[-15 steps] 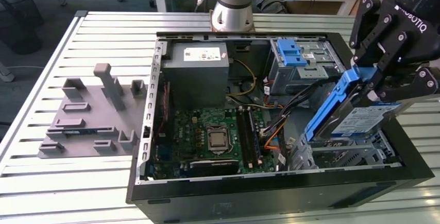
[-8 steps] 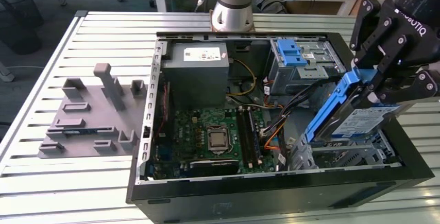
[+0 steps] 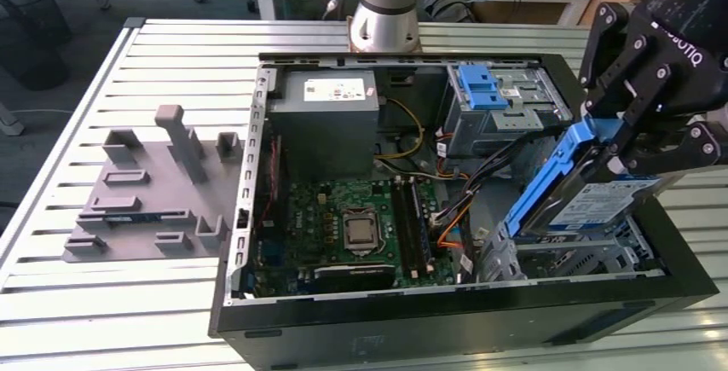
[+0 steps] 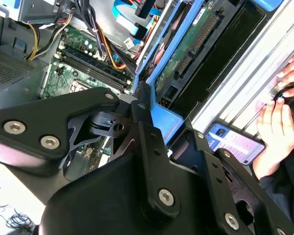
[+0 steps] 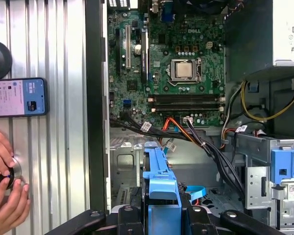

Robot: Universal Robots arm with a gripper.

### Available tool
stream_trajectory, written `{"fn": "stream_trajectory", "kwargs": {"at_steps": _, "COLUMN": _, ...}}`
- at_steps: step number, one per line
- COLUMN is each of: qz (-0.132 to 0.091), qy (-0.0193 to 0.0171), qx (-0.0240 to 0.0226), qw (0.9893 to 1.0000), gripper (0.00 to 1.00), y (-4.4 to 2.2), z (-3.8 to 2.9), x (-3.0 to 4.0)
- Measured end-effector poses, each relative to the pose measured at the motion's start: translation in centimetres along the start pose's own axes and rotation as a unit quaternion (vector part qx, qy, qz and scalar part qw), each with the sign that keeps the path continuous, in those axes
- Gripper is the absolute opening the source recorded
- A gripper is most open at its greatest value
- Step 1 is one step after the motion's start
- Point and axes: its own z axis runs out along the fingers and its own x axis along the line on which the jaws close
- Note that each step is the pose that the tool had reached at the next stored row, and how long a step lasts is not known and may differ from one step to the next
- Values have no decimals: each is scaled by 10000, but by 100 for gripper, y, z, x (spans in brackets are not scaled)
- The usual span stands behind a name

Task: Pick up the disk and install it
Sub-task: 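Insert the disk into the insertion slot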

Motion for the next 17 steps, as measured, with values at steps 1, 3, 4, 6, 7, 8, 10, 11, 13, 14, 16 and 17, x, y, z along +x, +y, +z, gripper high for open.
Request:
{"fn": "stream_trajectory", "kwargs": {"at_steps": 1, "qz": 0, "qy": 0, "qx": 0, "qw": 10000, "gripper": 36, "y": -1, "z": 5, "x": 0}}
{"fn": "stream_trajectory", "kwargs": {"at_steps": 3, "qz": 0, "qy": 0, "qx": 0, "qw": 10000, "gripper": 36, "y": -2, "z": 15, "x": 1}}
{"fn": "stream_trajectory", "kwargs": {"at_steps": 4, "qz": 0, "qy": 0, "qx": 0, "qw": 10000, "gripper": 36, "y": -2, "z": 20, "x": 1}}
{"fn": "stream_trajectory", "kwargs": {"at_steps": 6, "qz": 0, "qy": 0, "qx": 0, "qw": 10000, "gripper": 36, "y": -2, "z": 32, "x": 1}}
{"fn": "stream_trajectory", "kwargs": {"at_steps": 7, "qz": 0, "qy": 1, "qx": 0, "qw": 10000, "gripper": 36, "y": -2, "z": 37, "x": 2}}
{"fn": "stream_trajectory", "kwargs": {"at_steps": 8, "qz": 0, "qy": 1, "qx": 0, "qw": 10000, "gripper": 36, "y": -2, "z": 44, "x": 2}}
{"fn": "stream_trajectory", "kwargs": {"at_steps": 10, "qz": 0, "qy": 0, "qx": 0, "qw": 10000, "gripper": 36, "y": -2, "z": 58, "x": 3}}
{"fn": "stream_trajectory", "kwargs": {"at_steps": 11, "qz": 0, "qy": 0, "qx": 0, "qw": 10000, "gripper": 36, "y": -2, "z": 67, "x": 3}}
{"fn": "stream_trajectory", "kwargs": {"at_steps": 13, "qz": 0, "qy": 0, "qx": 0, "qw": 10000, "gripper": 36, "y": -2, "z": 83, "x": 4}}
{"fn": "stream_trajectory", "kwargs": {"at_steps": 14, "qz": 0, "qy": 0, "qx": 0, "qw": 10000, "gripper": 36, "y": -2, "z": 93, "x": 4}}
{"fn": "stream_trajectory", "kwargs": {"at_steps": 16, "qz": 0, "qy": 0, "qx": 0, "qw": 10000, "gripper": 36, "y": -2, "z": 113, "x": 5}}
{"fn": "stream_trajectory", "kwargs": {"at_steps": 17, "qz": 0, "qy": 0, "qx": 0, "qw": 10000, "gripper": 36, "y": -2, "z": 123, "x": 5}}
